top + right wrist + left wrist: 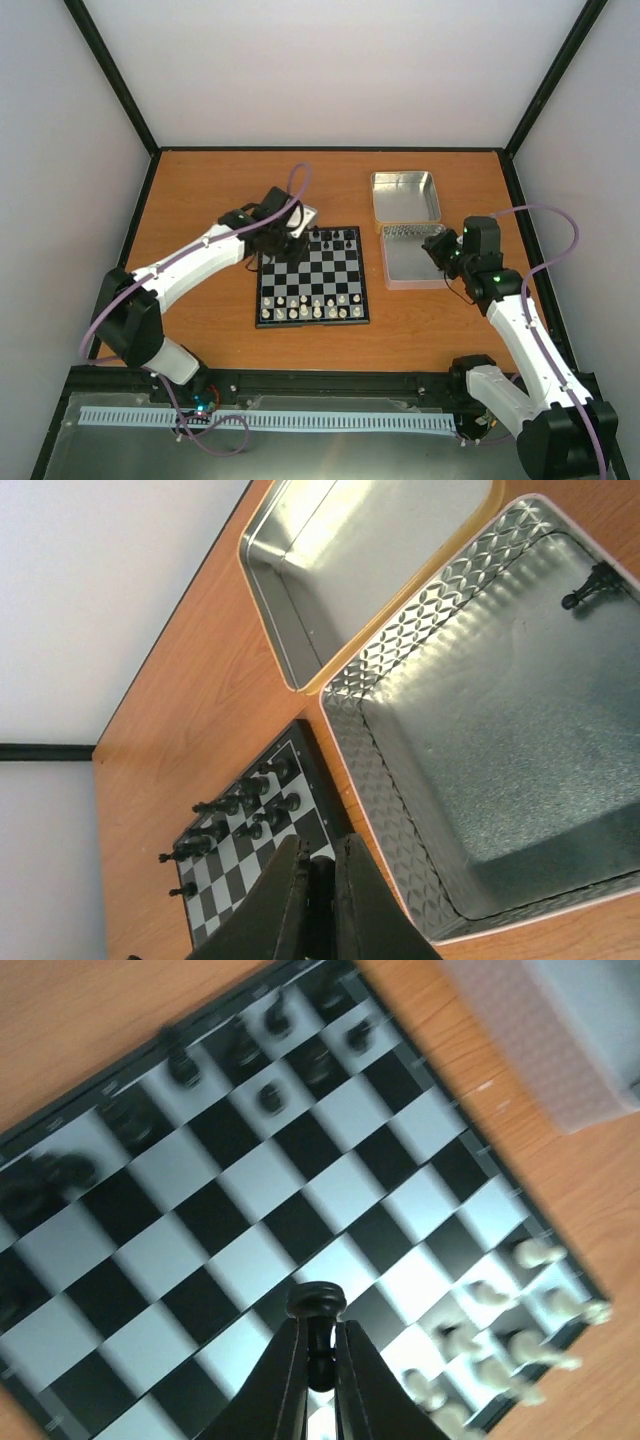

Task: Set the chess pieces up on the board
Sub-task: Pick up the chess piece from the storage box, then place the chess piece on the chessboard.

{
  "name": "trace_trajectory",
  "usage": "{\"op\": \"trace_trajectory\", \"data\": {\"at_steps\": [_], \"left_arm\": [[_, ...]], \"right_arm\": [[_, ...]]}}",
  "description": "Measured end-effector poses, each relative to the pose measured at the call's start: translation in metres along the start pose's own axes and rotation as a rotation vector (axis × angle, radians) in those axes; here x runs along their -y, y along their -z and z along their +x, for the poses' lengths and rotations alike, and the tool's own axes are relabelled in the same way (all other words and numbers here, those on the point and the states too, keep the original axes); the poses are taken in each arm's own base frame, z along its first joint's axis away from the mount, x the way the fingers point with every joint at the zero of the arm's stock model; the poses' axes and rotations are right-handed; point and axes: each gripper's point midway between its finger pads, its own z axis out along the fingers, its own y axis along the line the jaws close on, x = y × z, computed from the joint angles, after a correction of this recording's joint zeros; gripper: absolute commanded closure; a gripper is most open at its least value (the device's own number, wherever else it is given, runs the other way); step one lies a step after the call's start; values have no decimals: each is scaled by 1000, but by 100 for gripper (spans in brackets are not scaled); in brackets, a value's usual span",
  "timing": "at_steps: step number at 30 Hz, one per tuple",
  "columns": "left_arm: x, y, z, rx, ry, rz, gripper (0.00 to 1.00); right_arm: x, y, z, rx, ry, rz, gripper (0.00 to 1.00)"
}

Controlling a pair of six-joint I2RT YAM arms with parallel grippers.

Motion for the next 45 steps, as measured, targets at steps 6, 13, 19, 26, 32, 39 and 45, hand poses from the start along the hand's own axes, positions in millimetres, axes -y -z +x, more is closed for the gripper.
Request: {"op": "trace_trajectory", "data": {"at_steps": [6, 13, 19, 26, 32, 39, 45], "left_arm": [[-52, -2, 35, -191, 40, -105, 98], [-87, -24, 32, -309, 61, -198, 98], [-111, -38, 28, -361, 67, -282, 98], [-123, -51, 47, -439, 68, -319, 98], [-131, -51, 44, -427, 70, -356, 97], [-133, -54, 46, -433, 70, -360, 94], [-135, -61, 39, -420, 68, -365, 93]], "right_arm": [[8, -1, 2, 5, 14, 23, 96], [14, 1, 4, 4, 20, 45, 96], [12, 5, 3, 13, 22, 37, 95], [12, 5, 3, 16, 23, 37, 95], [13, 4, 3, 13, 21, 38, 95], [16, 3, 6, 6, 19, 44, 95], [17, 3, 6, 6, 15, 44, 95]]}}
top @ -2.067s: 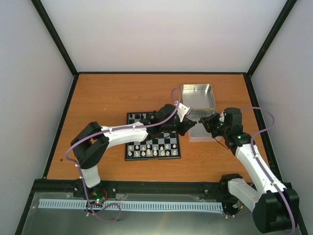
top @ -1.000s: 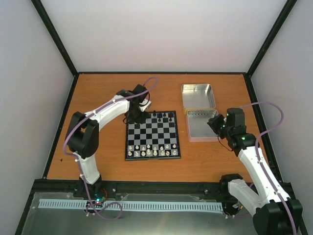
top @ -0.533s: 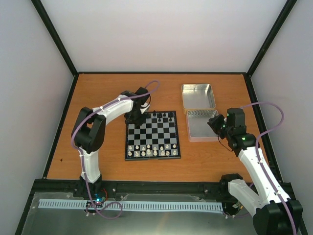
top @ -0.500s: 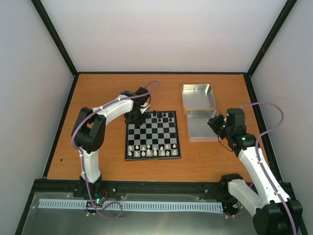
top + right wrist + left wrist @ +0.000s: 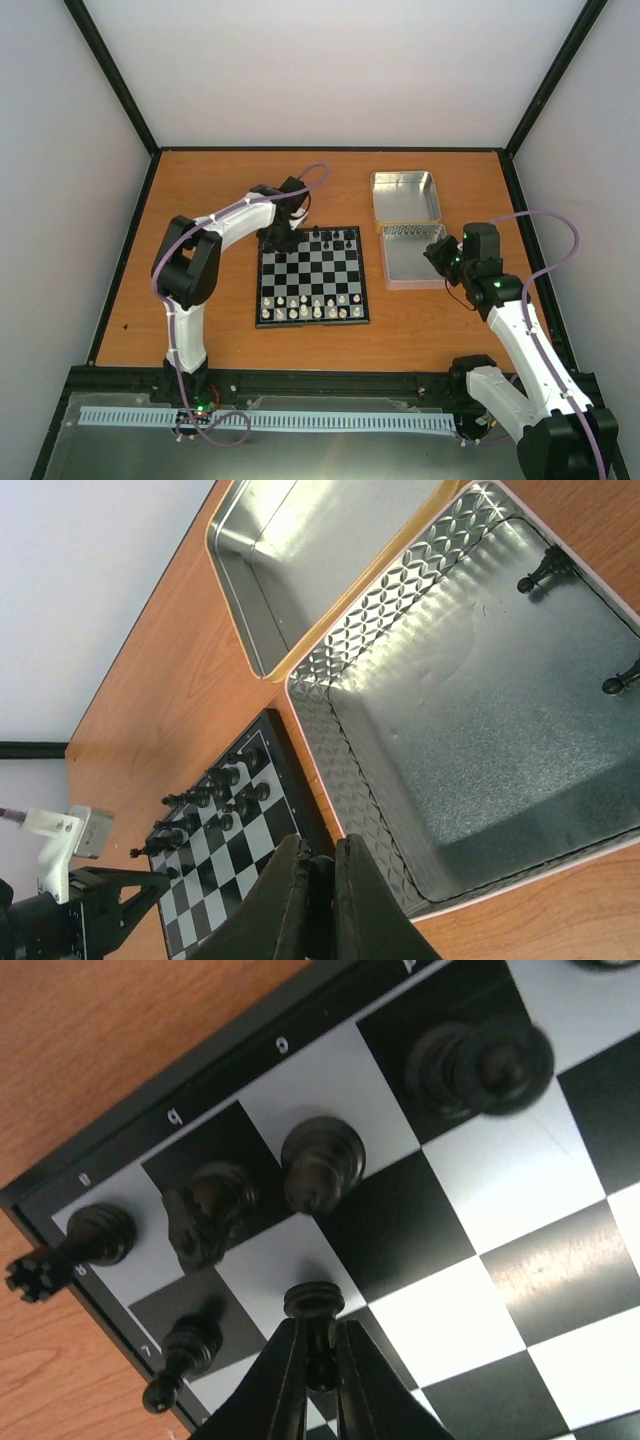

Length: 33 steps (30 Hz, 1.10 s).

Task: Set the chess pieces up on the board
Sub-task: Place the chess piece on the chessboard.

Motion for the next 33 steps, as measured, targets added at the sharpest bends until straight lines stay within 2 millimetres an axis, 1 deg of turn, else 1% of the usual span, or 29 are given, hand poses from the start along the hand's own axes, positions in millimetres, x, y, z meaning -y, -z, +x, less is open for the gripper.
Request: {"op": "trace_trajectory", "data": {"at_steps": [3, 7, 13, 18, 22, 33], "left_arm": [[-1, -1, -5, 7, 1, -5, 92], [-2, -1, -6, 7, 1, -11, 90], [-3, -1, -6, 6, 1, -14, 96], [-2, -1, -5, 4, 0, -12, 97], [-2, -1, -5, 2, -1, -12, 99], [-3, -1, 0, -16, -5, -16, 99]], "right_arm": [[0, 0, 0, -1, -1, 0, 95], [0, 1, 0, 1, -3, -3, 95], [-1, 3, 0, 5, -2, -9, 95], [-1, 3, 0, 4, -5, -8, 95], [-2, 4, 0, 4, -5, -10, 95], [-2, 4, 0, 3, -5, -11, 95]]}}
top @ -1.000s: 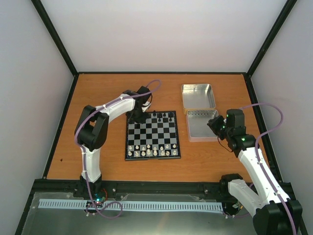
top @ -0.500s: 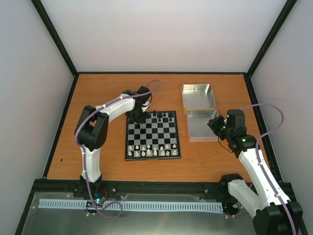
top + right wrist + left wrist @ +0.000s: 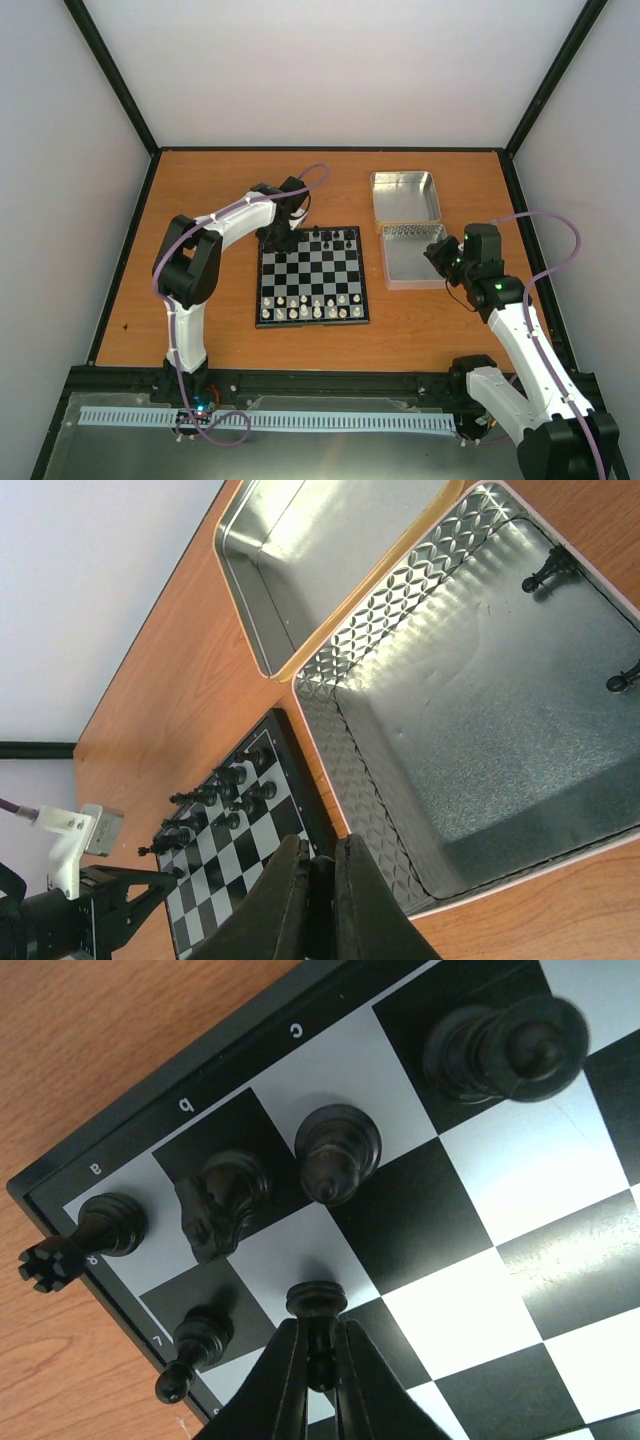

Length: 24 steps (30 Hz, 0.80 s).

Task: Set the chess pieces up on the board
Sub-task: Place the chess piece on the chessboard.

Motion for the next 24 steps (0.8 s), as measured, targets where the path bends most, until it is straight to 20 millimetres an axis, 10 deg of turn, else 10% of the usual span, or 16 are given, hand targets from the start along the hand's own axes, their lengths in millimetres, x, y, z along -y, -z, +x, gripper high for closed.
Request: {"op": "trace_trajectory", "data": {"at_steps": [24], "left_arm": [[-1, 19, -15, 49, 11, 8, 69]], "right_arm": [[2, -2, 4, -17, -1, -3, 95]]}}
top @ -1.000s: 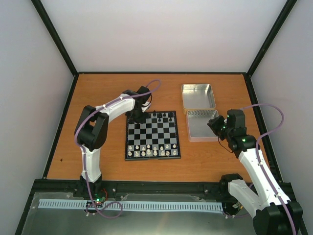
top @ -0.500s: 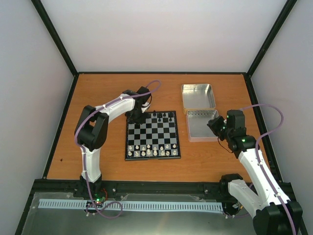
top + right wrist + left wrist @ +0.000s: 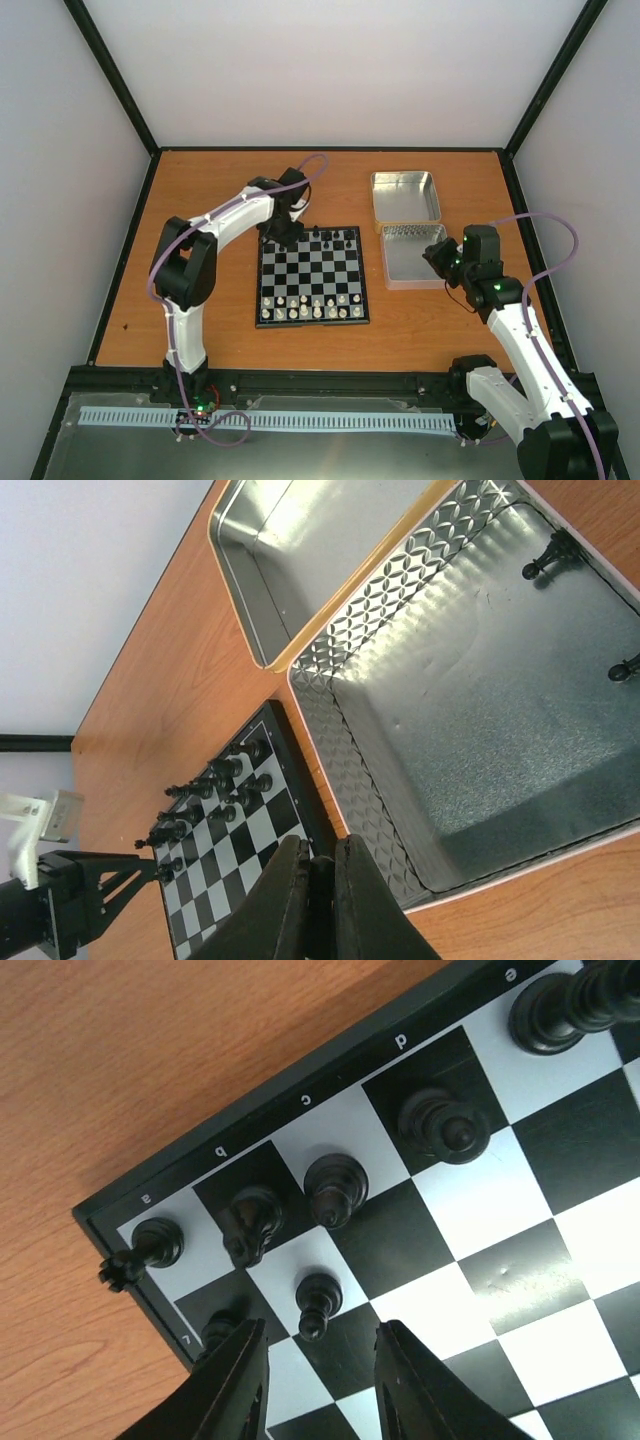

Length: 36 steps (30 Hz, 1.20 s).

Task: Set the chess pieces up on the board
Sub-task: Place the chess piece on the chessboard.

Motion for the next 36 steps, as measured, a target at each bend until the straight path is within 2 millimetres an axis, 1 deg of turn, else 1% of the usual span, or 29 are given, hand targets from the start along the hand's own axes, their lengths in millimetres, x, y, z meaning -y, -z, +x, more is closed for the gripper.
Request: {"op": "trace_trajectory", "data": {"at_steps": [3, 5, 6, 8, 10, 11, 13, 14, 16, 18, 21, 23, 25, 27, 29, 30, 32, 34, 36], "left_arm": [[-1, 11, -4, 32, 7, 5, 64], [0, 26, -10, 80, 16, 19, 61], [0, 37, -14, 120, 23, 31, 58], [2, 63, -21, 212, 33, 68, 57], [3, 92, -25, 326, 49, 112, 58], [4, 104, -24, 369, 54, 136, 60], [9, 123, -24, 455, 67, 193, 64], [13, 127, -23, 481, 72, 225, 64], [23, 125, -21, 509, 78, 288, 63], [34, 112, -12, 502, 85, 348, 61], [48, 87, 15, 458, 110, 425, 55], [53, 84, 30, 459, 130, 460, 51], [56, 92, 42, 492, 148, 494, 51], [59, 108, 47, 552, 156, 537, 51], [62, 122, 46, 604, 158, 573, 50], [63, 127, 45, 627, 161, 587, 47], [64, 133, 44, 669, 178, 612, 42], [63, 138, 46, 698, 200, 627, 42], [62, 148, 46, 732, 226, 644, 39]], "right_arm": [[0, -1, 0, -2, 10, 1, 95], [1, -2, 1, -6, 24, 2, 95], [1, -3, 1, -9, 33, 4, 96], [2, -6, 3, -22, 53, 6, 96], [2, -10, 5, -40, 73, 5, 96], [2, -12, 5, -46, 80, 5, 96], [1, -15, 7, -60, 94, -2, 96], [0, -16, 8, -66, 102, -8, 96], [-4, -17, 9, -75, 117, -24, 96], [-7, -19, 10, -87, 138, -43, 96], [-16, -23, 17, -114, 191, -83, 96], [-26, -25, 26, -140, 241, -122, 96], [-39, -28, 38, -177, 297, -164, 95], [-56, -31, 56, -224, 366, -219, 95], [-72, -34, 74, -268, 427, -279, 95], [-80, -35, 83, -289, 458, -306, 95], [-96, -38, 102, -335, 518, -359, 95], [-114, -40, 122, -386, 579, -422, 95], [-131, -39, 139, -431, 635, -497, 95]]}}
